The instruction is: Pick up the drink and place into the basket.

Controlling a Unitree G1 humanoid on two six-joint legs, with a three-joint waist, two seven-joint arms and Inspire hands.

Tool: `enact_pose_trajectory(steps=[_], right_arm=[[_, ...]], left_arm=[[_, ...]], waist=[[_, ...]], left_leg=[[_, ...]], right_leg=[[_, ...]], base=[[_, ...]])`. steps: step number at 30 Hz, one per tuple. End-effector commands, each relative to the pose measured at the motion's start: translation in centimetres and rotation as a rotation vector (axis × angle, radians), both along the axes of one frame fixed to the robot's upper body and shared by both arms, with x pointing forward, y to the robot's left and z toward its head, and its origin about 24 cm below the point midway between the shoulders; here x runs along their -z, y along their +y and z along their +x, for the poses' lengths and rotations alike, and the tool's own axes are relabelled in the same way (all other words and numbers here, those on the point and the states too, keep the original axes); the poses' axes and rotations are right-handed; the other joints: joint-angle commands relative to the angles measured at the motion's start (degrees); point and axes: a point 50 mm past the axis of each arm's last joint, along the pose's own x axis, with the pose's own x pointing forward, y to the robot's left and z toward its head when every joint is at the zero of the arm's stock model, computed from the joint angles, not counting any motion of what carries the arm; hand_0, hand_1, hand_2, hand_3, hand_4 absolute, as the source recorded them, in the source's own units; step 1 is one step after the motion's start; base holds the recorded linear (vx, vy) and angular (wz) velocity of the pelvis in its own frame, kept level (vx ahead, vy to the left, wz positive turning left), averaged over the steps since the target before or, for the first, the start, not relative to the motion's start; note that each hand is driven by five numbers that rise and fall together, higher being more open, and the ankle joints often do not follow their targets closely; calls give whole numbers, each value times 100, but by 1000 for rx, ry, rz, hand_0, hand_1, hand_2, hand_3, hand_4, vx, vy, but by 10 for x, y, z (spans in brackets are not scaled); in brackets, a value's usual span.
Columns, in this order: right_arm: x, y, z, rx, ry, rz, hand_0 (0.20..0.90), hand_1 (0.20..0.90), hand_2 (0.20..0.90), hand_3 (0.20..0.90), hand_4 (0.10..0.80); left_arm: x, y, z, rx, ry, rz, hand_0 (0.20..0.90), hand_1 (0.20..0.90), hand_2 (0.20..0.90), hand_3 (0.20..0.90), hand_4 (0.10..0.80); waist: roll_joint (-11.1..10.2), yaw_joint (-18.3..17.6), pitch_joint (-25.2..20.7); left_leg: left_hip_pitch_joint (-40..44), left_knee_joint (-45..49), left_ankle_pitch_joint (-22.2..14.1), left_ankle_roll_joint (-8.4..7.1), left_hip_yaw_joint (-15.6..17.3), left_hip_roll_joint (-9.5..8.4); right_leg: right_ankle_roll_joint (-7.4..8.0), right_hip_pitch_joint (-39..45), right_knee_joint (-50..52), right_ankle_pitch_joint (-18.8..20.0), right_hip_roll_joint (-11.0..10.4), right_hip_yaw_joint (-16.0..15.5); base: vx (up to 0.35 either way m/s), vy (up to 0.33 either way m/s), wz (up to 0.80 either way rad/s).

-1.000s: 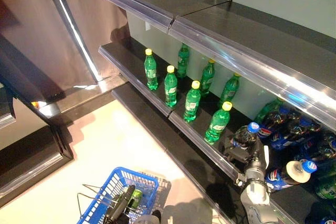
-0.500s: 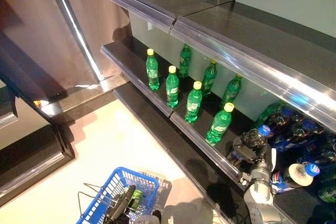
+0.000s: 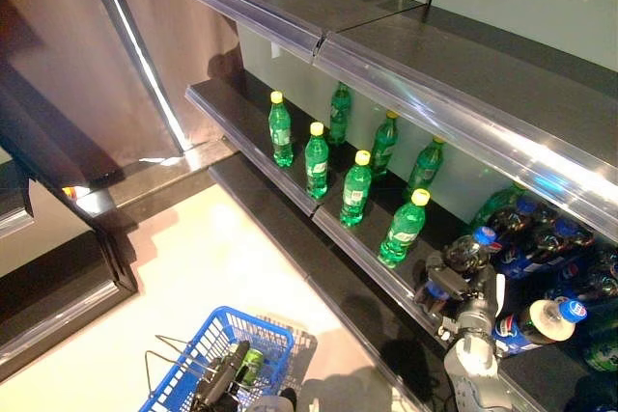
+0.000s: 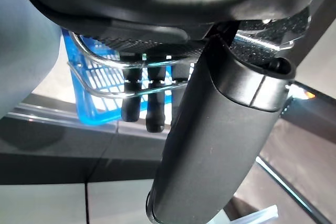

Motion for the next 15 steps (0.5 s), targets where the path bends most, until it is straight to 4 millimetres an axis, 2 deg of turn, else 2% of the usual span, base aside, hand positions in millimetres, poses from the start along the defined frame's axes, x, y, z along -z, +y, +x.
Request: enact_pose_trajectory(steps=[1, 15], right_arm=[[-69, 9, 28, -82, -365, -125, 300, 300, 300, 200, 100], [-125, 11, 29, -102, -658, -239, 300, 300, 300, 200, 100]], left_arm=[[-41, 16, 45, 150, -341, 145, 300, 300, 300, 200, 100], [-44, 16, 53, 123, -367, 145, 300, 300, 300, 200, 100]], waist=[[21, 68, -534], [1, -6, -642]], left_leg=[[-389, 791, 103, -451, 80, 665], [-383, 676, 75, -438, 210, 676]], right_leg=[[428, -469, 152, 938, -797, 27], [372, -545, 83, 884, -725, 144]], base=[[-42, -10, 0], [-41, -2, -5]])
